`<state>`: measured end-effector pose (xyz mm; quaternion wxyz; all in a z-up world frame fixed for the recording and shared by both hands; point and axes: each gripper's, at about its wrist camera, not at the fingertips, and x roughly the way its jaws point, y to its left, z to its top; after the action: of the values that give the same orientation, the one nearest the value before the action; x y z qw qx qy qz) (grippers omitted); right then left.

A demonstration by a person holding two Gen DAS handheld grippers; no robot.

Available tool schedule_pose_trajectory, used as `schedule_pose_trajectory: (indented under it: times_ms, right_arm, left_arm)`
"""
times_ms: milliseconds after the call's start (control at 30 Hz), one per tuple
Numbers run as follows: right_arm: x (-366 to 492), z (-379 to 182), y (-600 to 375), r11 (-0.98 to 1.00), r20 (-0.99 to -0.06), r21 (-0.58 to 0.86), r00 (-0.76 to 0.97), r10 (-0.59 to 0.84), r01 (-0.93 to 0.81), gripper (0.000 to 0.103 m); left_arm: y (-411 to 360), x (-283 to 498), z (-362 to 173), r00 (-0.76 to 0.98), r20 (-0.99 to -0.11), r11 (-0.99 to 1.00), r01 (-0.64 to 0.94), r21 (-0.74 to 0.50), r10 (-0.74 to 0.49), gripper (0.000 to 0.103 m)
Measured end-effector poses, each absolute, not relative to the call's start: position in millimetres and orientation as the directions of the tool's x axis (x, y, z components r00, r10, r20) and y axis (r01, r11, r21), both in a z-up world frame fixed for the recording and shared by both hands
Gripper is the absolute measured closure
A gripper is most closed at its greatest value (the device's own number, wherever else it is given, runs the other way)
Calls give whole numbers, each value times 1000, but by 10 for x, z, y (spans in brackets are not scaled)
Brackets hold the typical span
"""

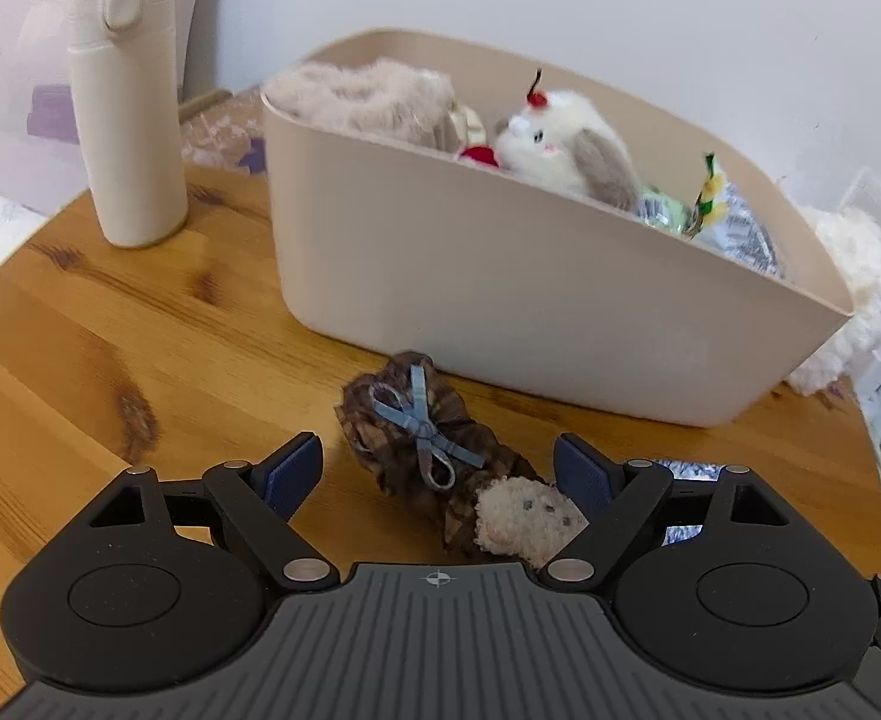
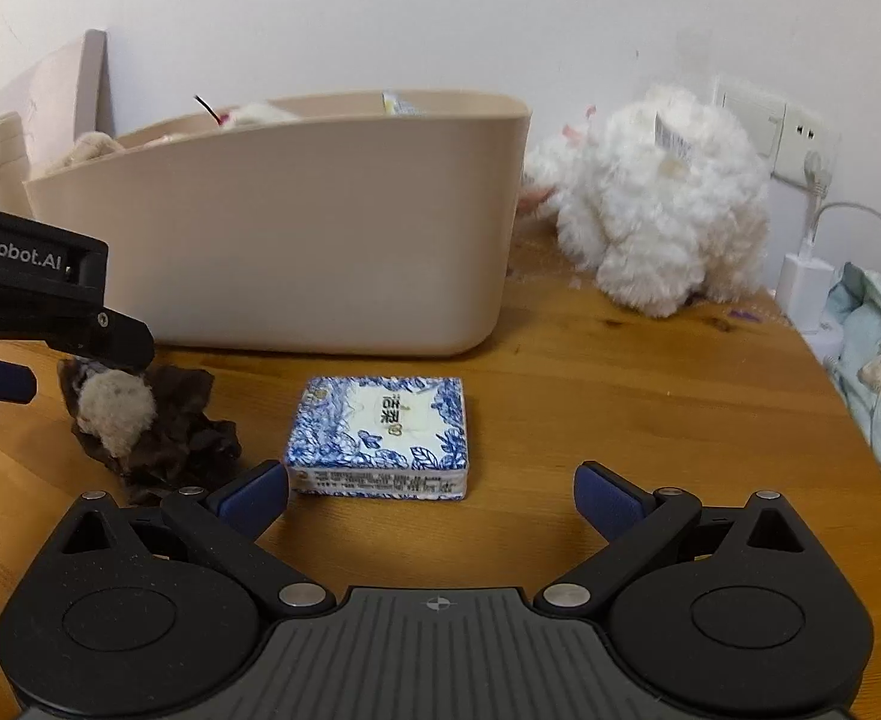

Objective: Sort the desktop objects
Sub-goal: 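Grasp the brown plaid pouch with the left gripper while the right grasps the blue-white tissue pack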

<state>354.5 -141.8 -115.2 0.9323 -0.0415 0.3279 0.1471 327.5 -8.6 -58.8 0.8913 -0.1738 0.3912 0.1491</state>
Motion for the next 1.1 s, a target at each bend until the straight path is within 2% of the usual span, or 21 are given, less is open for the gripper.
schedule_pose_trajectory:
  times_ms: [200, 333, 667, 1100]
  right_arm:
    - [3653, -1169, -1375, 954, -640, 25, 728, 245, -300, 0]
    - [3725, -1178, -1300, 957, -645, 0, 731, 222, -290, 0]
    - [3827, -1175, -1149, 970, -646, 1, 741, 185, -242, 0]
    - [3783, -1167, -926, 983, -644, -6, 753, 135, -182, 0]
  left_arm:
    - [-185, 3362, -747, 639, -757, 889, -418, -188, 140, 17]
    - [-293, 3410, -770, 635, -750, 906, -406, -116, 188, 17]
    - [-332, 3425, -824, 630, -731, 905, -424, -42, 262, 17]
    - [-59, 3354, -822, 612, -736, 887, -460, -35, 289, 17]
